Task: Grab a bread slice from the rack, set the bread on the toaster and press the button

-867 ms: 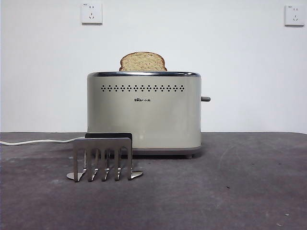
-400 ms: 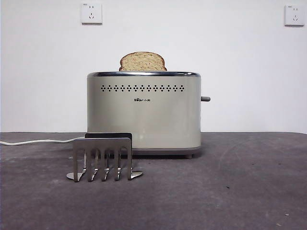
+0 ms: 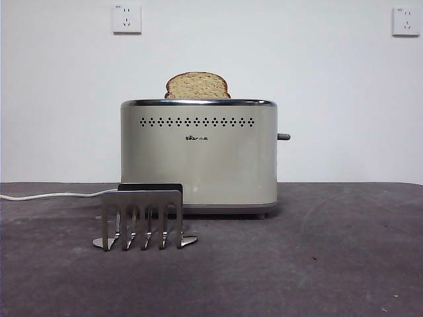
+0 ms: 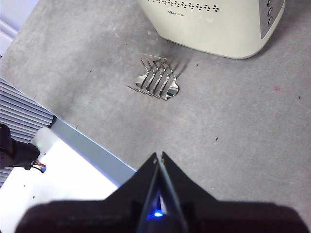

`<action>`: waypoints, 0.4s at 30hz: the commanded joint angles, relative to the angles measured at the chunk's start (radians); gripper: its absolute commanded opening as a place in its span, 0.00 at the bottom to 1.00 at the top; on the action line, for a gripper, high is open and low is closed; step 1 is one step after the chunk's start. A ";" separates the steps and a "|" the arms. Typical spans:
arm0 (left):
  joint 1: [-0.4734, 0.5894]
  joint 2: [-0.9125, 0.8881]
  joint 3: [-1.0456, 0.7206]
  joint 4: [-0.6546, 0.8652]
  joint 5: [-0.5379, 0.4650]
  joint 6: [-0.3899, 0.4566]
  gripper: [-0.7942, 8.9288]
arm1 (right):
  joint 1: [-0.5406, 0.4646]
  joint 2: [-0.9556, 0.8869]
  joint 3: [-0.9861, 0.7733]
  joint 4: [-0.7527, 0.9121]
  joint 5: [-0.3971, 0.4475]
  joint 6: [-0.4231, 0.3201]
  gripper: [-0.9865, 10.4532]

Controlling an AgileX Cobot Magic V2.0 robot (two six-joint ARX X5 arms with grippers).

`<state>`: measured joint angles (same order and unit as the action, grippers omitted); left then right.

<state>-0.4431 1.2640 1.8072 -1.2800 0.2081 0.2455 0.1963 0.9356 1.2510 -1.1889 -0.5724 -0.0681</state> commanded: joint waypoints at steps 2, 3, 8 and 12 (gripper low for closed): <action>0.075 -0.080 -0.011 0.149 -0.003 0.016 0.08 | 0.001 0.000 -0.004 0.002 0.002 -0.009 0.09; 0.101 -0.110 -0.025 0.208 0.027 0.016 0.08 | 0.001 0.000 -0.004 0.002 0.002 -0.009 0.09; 0.244 -0.295 -0.214 0.552 0.083 0.017 0.08 | 0.001 0.000 -0.004 0.003 0.002 -0.009 0.09; 0.338 -0.476 -0.482 0.826 0.080 0.017 0.08 | 0.001 0.000 -0.004 0.002 0.002 -0.009 0.09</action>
<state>-0.1230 0.8154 1.4033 -0.5262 0.2829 0.2535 0.1963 0.9356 1.2510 -1.1889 -0.5724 -0.0681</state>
